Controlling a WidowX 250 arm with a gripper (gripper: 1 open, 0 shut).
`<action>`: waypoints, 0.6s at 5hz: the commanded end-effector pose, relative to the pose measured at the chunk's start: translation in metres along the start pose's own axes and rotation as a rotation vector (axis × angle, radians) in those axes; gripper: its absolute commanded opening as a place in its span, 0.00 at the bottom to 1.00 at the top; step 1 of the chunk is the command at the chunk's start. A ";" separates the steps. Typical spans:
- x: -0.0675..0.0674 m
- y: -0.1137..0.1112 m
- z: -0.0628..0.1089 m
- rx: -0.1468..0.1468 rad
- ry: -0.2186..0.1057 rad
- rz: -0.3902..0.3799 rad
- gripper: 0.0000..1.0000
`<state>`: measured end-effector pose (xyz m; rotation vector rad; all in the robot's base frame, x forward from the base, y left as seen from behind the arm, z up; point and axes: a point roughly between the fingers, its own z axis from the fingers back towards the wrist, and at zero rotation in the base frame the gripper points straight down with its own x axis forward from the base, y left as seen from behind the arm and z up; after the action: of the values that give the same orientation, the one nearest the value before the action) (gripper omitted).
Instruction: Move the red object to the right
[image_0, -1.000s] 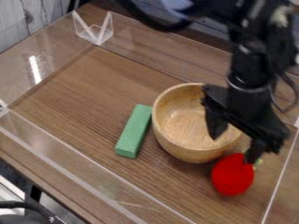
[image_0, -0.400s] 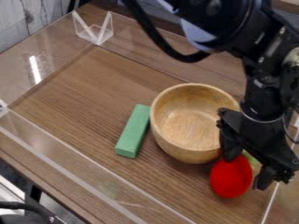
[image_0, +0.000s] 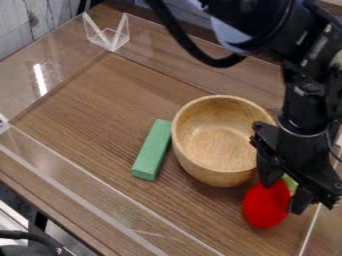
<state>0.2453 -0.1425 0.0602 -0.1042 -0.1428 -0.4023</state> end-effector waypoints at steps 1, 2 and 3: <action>0.015 -0.008 0.026 -0.025 -0.081 -0.052 1.00; 0.021 -0.009 0.033 -0.031 -0.090 -0.037 1.00; 0.025 -0.007 0.031 -0.037 -0.078 -0.029 1.00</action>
<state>0.2510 -0.1507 0.0797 -0.1379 -0.1554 -0.4341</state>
